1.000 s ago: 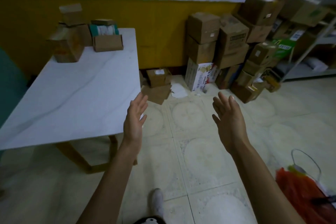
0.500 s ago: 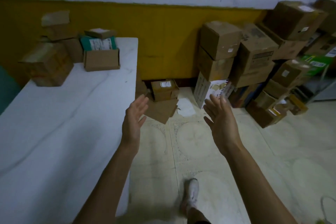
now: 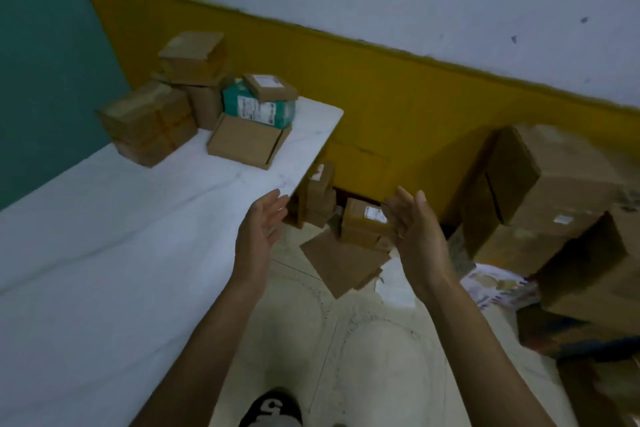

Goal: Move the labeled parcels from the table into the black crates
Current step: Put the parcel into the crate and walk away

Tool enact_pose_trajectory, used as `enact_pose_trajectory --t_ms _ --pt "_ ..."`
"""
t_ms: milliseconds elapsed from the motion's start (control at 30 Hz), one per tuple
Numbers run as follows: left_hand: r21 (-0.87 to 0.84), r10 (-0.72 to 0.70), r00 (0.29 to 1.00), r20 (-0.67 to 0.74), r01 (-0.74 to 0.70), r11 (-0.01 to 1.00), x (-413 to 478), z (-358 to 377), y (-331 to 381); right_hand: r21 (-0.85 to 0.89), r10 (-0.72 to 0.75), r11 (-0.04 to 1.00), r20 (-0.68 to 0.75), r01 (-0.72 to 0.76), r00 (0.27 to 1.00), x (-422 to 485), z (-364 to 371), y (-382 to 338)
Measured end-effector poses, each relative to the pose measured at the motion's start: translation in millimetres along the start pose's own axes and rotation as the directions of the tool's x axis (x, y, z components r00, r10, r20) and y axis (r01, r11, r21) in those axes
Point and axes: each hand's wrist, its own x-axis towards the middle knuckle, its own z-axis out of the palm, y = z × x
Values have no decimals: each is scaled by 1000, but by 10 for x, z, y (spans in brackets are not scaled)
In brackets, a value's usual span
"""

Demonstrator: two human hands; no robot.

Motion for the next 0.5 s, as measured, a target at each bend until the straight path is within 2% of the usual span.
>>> enact_pose_trajectory --t_ms 267,367,433,500 --pt "-53 19 968 -251 -33 998 960 12 -43 -111 174 982 248 -151 953 1454 363 88" --pt "-90 -8 952 -306 -21 996 1558 -49 -132 -136 194 978 347 -156 918 2075 574 227" --pt "-87 -47 936 -348 17 996 1980 -84 -193 -138 231 971 357 -193 905 2473 748 268" --pt "-85 -95 922 -376 68 994 2425 -124 -257 -166 296 952 275 -258 915 2888 900 331"
